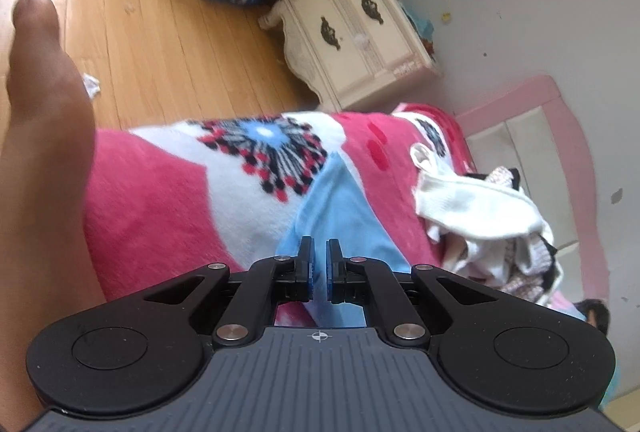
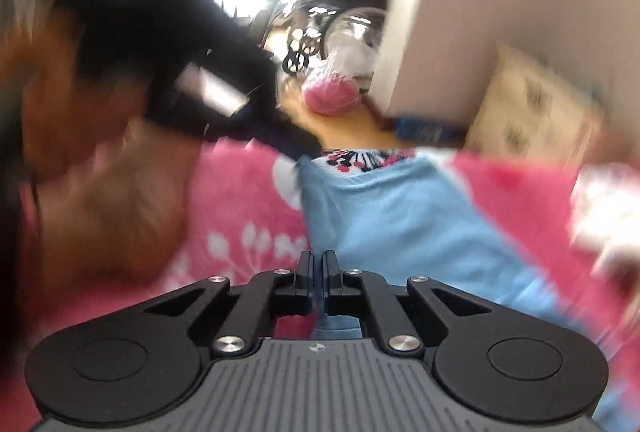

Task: Fold clothes

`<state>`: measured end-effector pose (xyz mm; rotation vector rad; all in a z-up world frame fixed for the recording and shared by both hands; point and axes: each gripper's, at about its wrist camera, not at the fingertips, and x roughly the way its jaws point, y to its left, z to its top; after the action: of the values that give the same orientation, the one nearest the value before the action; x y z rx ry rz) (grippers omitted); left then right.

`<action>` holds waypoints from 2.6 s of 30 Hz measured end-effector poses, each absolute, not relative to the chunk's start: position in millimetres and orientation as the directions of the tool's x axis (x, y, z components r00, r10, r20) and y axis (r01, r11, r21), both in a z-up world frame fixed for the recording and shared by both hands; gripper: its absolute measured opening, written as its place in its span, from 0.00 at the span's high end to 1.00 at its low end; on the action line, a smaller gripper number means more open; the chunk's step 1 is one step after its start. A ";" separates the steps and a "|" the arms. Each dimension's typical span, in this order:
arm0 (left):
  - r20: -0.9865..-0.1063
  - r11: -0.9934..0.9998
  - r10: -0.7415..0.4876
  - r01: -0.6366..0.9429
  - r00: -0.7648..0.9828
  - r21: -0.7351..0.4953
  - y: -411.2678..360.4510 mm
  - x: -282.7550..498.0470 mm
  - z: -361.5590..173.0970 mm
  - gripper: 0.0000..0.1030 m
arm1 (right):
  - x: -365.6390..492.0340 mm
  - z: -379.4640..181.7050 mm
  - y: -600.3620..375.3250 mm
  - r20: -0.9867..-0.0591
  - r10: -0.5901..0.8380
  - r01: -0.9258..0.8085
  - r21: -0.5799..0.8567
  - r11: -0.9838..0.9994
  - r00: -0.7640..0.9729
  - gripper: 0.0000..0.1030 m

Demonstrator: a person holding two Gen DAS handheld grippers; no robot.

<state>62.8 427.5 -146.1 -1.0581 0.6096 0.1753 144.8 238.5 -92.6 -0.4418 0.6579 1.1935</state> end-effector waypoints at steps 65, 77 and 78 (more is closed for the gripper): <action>-0.710 0.895 0.024 -0.331 0.704 -0.299 351.2 84.6 -156.5 0.89 | 331.8 -122.8 231.2 -0.746 0.598 -0.799 0.153 0.581 0.292 0.95; -0.686 0.887 0.034 -0.338 0.727 -0.315 353.4 79.9 -152.0 0.89 | 321.8 -83.2 235.2 -0.672 0.686 -0.799 0.234 0.554 0.279 0.61; -0.686 0.886 0.033 -0.339 0.727 -0.317 353.8 79.7 -152.2 0.89 | 315.8 -83.0 246.6 -0.676 0.689 -0.816 0.227 0.532 0.261 0.55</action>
<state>79.7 353.8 -152.2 -0.4457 0.7337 0.2125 315.8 246.6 -83.0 -0.1816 0.8129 1.0261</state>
